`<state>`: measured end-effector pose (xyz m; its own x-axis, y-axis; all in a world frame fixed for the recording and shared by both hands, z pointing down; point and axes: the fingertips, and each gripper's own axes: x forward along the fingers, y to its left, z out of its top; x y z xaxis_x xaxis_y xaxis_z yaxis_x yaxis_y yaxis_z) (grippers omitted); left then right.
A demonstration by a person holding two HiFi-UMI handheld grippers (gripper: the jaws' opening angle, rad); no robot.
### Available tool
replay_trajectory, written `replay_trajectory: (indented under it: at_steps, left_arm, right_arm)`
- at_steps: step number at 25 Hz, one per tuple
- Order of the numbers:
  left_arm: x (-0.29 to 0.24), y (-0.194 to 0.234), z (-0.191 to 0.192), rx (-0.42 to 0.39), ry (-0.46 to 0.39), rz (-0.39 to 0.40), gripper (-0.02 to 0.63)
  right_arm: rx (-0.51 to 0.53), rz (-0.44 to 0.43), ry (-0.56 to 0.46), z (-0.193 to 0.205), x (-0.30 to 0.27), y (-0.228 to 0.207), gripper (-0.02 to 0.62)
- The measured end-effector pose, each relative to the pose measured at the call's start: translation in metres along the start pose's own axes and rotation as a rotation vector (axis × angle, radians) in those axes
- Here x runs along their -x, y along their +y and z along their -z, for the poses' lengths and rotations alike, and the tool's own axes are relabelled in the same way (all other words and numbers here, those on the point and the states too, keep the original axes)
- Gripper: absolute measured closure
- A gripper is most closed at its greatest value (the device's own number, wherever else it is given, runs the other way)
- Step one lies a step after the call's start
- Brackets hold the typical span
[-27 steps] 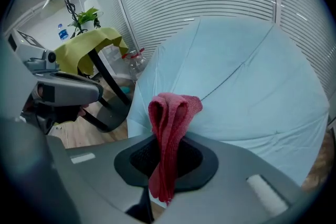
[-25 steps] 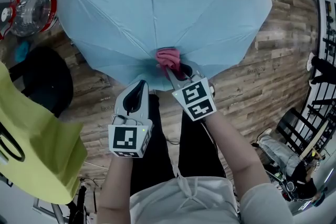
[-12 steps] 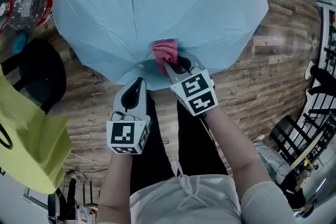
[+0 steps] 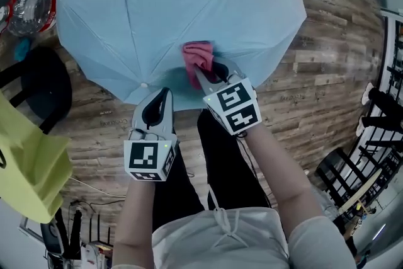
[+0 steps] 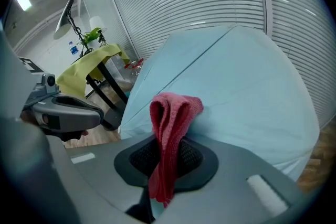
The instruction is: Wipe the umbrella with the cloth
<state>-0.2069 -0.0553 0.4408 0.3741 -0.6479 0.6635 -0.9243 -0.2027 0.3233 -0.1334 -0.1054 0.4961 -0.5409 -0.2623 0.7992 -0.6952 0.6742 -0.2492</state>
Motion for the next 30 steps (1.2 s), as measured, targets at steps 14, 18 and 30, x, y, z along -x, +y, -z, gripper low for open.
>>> replay_trajectory:
  at_steps: [14,18,30]
  left_arm:
    - [-0.049,-0.085,-0.007,-0.005,0.007,-0.017,0.598]
    - [-0.065,-0.113,-0.016,-0.015,0.011,0.001,0.598]
    - [-0.105,-0.157,-0.055,-0.061,0.011,0.029,0.600]
  right_arm:
    - [0.032,0.029,-0.005,0.008,0.062,-0.107,0.540]
    - [0.034,0.037,0.002,0.010,0.079,-0.136,0.540]
    - [-0.023,0.083,0.015,0.015,0.120,-0.216,0.538]
